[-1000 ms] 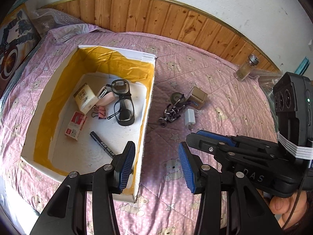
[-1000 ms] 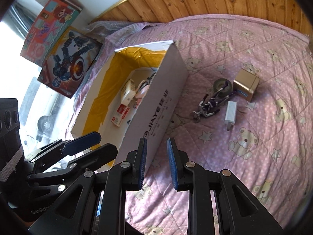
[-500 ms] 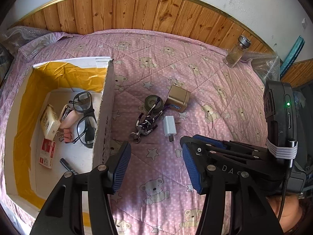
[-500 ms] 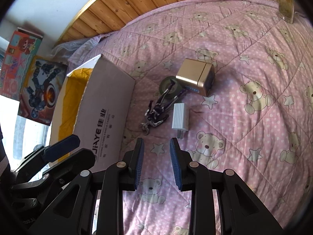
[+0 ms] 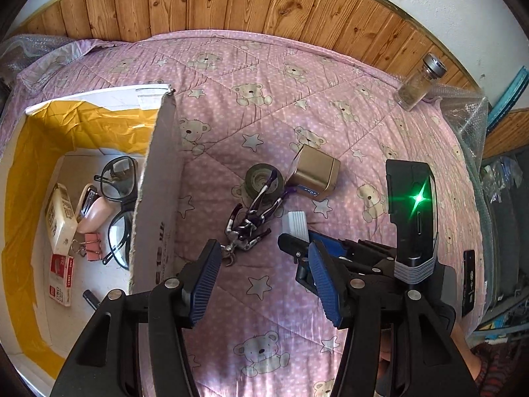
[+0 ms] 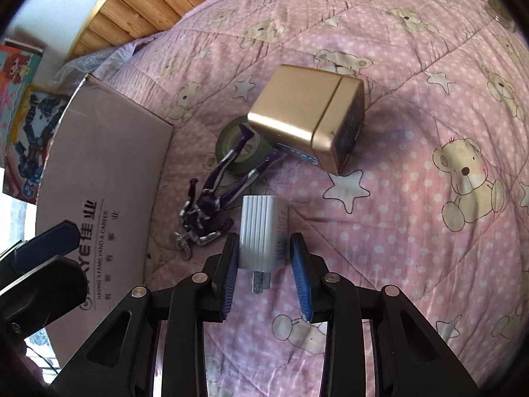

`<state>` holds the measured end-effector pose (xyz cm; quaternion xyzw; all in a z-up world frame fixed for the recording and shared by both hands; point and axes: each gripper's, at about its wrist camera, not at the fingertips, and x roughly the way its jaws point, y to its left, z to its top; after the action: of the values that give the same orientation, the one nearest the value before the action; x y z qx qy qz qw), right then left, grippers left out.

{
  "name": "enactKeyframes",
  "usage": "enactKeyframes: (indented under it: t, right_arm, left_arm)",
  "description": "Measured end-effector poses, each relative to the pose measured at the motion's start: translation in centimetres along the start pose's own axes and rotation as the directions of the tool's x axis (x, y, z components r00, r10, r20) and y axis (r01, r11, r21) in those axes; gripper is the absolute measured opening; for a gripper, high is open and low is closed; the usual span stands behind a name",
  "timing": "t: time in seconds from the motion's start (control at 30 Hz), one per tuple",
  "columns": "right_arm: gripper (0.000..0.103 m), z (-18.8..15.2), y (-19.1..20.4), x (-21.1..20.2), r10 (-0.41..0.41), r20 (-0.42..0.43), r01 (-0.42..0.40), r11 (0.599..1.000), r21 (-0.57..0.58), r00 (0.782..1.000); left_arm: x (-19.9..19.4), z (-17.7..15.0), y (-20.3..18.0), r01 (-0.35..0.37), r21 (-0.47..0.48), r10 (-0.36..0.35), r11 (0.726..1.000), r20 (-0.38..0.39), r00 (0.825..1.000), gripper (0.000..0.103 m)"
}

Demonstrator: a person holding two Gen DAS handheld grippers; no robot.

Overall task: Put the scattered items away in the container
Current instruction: 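Move the left tool to the purple figure keychain while the right tool approaches the white charger, then grasp the white charger with the right tool while the left tool grasps the purple keychain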

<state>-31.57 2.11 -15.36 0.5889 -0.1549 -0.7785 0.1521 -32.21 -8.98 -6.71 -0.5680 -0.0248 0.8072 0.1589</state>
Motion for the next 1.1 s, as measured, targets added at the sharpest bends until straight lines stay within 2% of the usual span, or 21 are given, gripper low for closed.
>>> enactKeyframes:
  t: [0.03,0.27,0.47,0.6,0.67,0.77,1.1]
  right_arm:
    - [0.023,-0.1,-0.4,-0.1,0.004,0.008,-0.004,1.0,0.006,1.0]
    - [0.023,-0.9,-3.1,-2.1,-0.004,0.036,0.002,0.998,0.063,0.999]
    - [0.023,-1.7,-5.1,-3.0,0.004,0.038,-0.008,0.994,0.105,0.999]
    - [0.023,-2.0,-5.5,-3.2,0.011,0.045,-0.016,0.994,0.107,0.999]
    - [0.023,-2.0,-5.5,-3.1,0.012,0.048,-0.017,0.994,0.105,0.999]
    - [0.023,-2.0,-5.5,-3.1,0.017,0.051,-0.023,0.994,0.108,0.999]
    - [0.023,-1.8,-5.1,-4.0,0.013,0.044,-0.018,0.993,0.119,0.999]
  left_arm:
    - [0.5,0.2,-0.2,0.002,0.006,-0.002,1.0,-0.007,1.0,0.058]
    - [5.1,1.1,-0.9,-0.023,0.039,0.025,0.999,-0.059,0.998,0.058]
    - [9.4,1.5,-0.1,-0.098,0.019,0.1,0.995,-0.095,0.99,0.058]
    - [11.2,1.5,0.2,-0.135,0.045,0.139,0.99,-0.079,0.987,0.059]
    - [11.2,1.6,0.1,-0.127,0.062,0.13,0.99,-0.05,0.99,0.06]
    - [11.0,1.3,-0.2,-0.146,0.104,0.149,0.984,-0.025,0.988,0.049]
    - [8.8,0.2,-0.1,-0.064,0.039,0.066,0.997,-0.047,0.997,0.048]
